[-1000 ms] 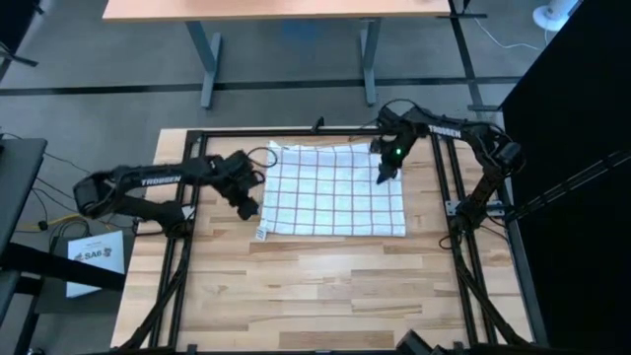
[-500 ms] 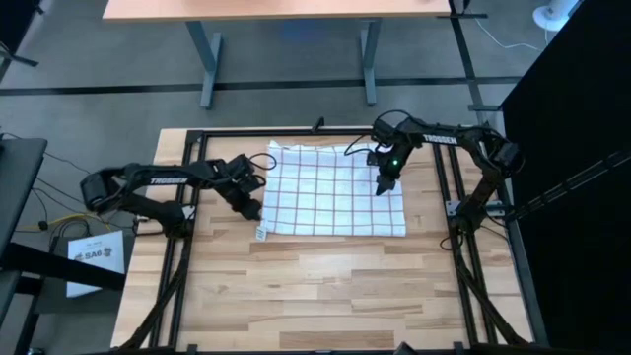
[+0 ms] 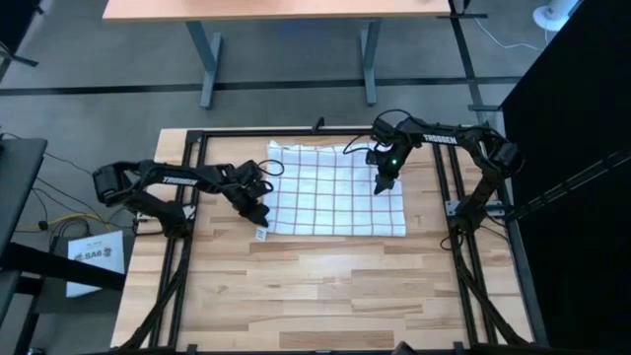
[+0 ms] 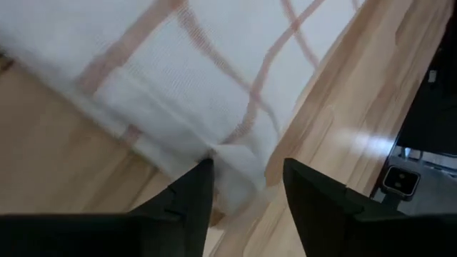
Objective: Roll towel
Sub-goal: Fold the white striped towel
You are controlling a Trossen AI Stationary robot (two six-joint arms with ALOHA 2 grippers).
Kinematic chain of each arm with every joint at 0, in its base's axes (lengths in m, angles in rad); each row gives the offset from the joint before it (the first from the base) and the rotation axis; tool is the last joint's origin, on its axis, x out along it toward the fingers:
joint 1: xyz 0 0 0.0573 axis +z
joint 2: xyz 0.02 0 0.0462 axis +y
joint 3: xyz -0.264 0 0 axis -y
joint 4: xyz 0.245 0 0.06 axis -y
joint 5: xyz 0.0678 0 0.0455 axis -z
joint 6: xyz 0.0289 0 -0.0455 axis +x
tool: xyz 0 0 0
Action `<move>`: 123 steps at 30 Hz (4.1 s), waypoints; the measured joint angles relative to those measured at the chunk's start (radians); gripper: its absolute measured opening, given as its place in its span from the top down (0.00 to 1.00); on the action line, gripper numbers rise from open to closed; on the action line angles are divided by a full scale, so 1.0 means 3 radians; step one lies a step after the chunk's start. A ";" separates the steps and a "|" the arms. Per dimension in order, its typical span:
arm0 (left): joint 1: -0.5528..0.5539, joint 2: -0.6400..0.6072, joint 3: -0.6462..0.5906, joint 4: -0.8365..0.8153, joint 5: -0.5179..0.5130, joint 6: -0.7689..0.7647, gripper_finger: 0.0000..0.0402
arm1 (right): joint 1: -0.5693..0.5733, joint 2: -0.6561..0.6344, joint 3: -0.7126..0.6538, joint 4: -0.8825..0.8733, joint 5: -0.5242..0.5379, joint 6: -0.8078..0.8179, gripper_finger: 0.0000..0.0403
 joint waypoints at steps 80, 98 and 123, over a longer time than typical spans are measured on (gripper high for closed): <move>-0.0473 -0.0101 0.0005 0.0002 -0.0338 0.0168 1.00 | -0.0033 0.0328 0.0011 0.0757 0.1683 0.0530 0.77; -0.0912 -0.0125 0.0250 -0.0008 -0.0240 0.0039 1.00 | -0.0172 0.0453 0.0160 0.0658 0.1657 0.0413 0.77; -0.1218 -0.0124 0.0375 -0.0562 -0.0854 0.0061 1.00 | -0.0180 0.0453 0.0161 0.0574 0.1679 0.0310 0.77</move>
